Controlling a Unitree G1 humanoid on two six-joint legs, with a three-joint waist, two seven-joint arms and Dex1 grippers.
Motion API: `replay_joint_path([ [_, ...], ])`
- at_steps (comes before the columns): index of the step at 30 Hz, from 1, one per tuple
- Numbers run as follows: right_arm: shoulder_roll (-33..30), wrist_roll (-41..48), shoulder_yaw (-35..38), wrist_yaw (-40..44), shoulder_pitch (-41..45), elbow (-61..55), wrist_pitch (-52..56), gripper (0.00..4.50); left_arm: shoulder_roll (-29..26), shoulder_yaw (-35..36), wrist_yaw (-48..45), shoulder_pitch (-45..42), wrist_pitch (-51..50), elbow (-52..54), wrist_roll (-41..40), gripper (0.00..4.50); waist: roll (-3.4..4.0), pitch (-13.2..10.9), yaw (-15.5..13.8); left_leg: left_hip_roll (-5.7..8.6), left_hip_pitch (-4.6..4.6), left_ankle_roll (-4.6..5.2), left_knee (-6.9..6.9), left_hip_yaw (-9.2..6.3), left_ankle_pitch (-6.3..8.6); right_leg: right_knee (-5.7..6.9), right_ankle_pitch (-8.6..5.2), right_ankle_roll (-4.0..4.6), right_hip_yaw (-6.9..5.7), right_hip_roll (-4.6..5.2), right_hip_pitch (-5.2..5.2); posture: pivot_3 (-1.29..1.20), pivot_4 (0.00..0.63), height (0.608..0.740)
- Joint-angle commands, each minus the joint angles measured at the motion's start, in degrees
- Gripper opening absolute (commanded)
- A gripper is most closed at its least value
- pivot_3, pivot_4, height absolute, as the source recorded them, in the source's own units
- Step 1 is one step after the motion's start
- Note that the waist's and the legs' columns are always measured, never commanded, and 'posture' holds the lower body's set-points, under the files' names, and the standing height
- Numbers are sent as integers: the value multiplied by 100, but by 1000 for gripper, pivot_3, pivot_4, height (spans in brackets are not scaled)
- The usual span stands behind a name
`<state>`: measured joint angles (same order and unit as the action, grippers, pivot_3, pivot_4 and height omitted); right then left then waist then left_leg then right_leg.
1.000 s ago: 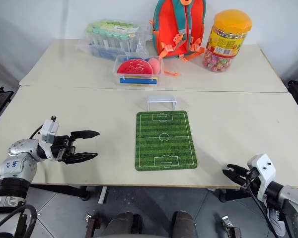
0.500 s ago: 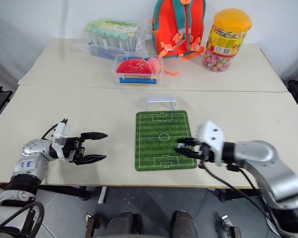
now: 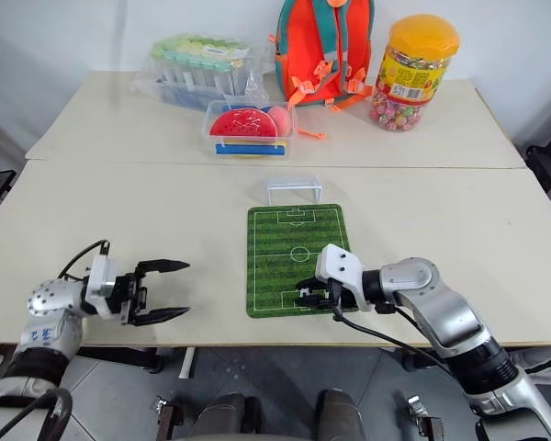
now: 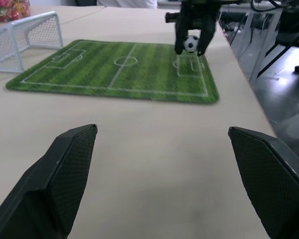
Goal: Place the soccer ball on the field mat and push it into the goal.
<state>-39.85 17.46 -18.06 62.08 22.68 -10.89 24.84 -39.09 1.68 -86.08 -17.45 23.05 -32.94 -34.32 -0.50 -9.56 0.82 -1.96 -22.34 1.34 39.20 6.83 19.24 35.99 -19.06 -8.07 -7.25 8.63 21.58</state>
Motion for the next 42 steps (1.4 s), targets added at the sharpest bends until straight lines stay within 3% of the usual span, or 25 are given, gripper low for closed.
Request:
replay_joint_path([
  [1,62,-102,-29,191,86,188,-195,847,-80,219,-472,237,33,515,-33,4500,1,-1,-5,0,-1,0,0,1,0,0,0,0,1,1,0,0,150,740],
  [10,278,-320,-72,362,236,697,-384,847,-33,353,-340,402,-101,818,11,4500,1,0,-4,-2,2,0,6,0,0,4,0,0,-1,0,-4,0,150,740],
  [17,316,-330,-46,474,216,641,-392,3082,-16,402,-304,422,-193,880,29,4500,1,0,40,-3,5,-1,7,0,-1,5,0,0,1,0,-7,0,150,740],
  [27,274,-345,138,442,444,172,-365,3082,63,386,-371,208,-274,756,58,4500,2,-1,73,-4,5,-2,7,0,-2,5,0,0,1,0,-6,0,150,740],
  [33,211,-34,466,138,487,-821,440,3082,83,400,-432,119,-294,659,65,4500,2,-1,70,-5,4,-3,2,-6,-2,5,0,0,-3,0,-4,0,150,740],
  [36,82,74,508,118,246,-1236,580,2111,75,411,-452,122,-297,640,65,4500,2,-1,65,-3,2,-3,-1,-8,-1,3,0,0,-7,0,-4,0,150,740],
  [37,32,98,495,130,164,-1342,621,2024,73,413,-456,122,-300,637,64,4500,2,-2,55,-3,2,-3,-1,-8,-1,3,0,0,-7,0,-4,0,150,740],
  [42,-226,119,307,324,-490,-1549,477,197,71,400,-473,97,-301,614,68,4500,1,-1,52,2,0,-2,-1,-8,-1,-1,0,0,-7,3,-6,0,150,740],
])
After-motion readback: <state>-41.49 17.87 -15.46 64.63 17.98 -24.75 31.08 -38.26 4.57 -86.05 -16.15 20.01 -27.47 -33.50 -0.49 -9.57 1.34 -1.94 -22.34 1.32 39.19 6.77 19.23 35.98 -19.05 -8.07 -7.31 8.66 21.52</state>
